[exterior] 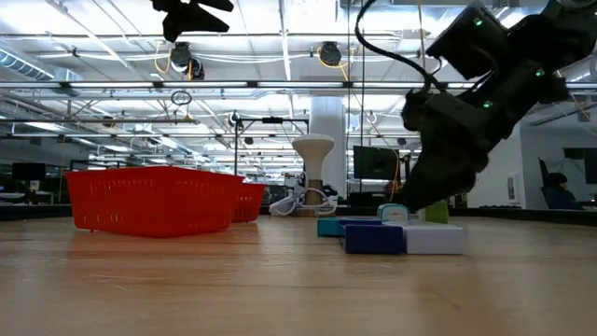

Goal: Pick & Place Office items
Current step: Put the green charger adapter into the top red basket

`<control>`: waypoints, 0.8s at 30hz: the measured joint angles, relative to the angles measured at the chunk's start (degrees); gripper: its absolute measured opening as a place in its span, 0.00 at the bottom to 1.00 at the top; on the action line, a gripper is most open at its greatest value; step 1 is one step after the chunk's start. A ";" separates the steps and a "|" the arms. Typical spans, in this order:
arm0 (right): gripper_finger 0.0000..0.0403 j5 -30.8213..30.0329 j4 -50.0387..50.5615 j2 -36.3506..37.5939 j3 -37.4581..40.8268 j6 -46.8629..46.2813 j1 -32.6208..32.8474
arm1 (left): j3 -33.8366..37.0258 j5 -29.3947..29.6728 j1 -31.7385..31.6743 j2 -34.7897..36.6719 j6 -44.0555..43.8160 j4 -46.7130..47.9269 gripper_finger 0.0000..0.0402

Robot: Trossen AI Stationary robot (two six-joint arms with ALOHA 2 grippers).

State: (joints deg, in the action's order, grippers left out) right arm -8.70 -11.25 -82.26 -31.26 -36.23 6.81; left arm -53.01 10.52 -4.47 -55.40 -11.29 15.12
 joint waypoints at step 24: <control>0.52 -10.61 14.45 17.74 5.54 23.02 -4.73 | 0.02 0.00 0.04 0.00 -0.46 0.06 0.39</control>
State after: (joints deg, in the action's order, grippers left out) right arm -19.31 3.19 -64.51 -25.72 -13.20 2.09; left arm -52.99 10.52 -4.43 -55.40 -11.75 15.18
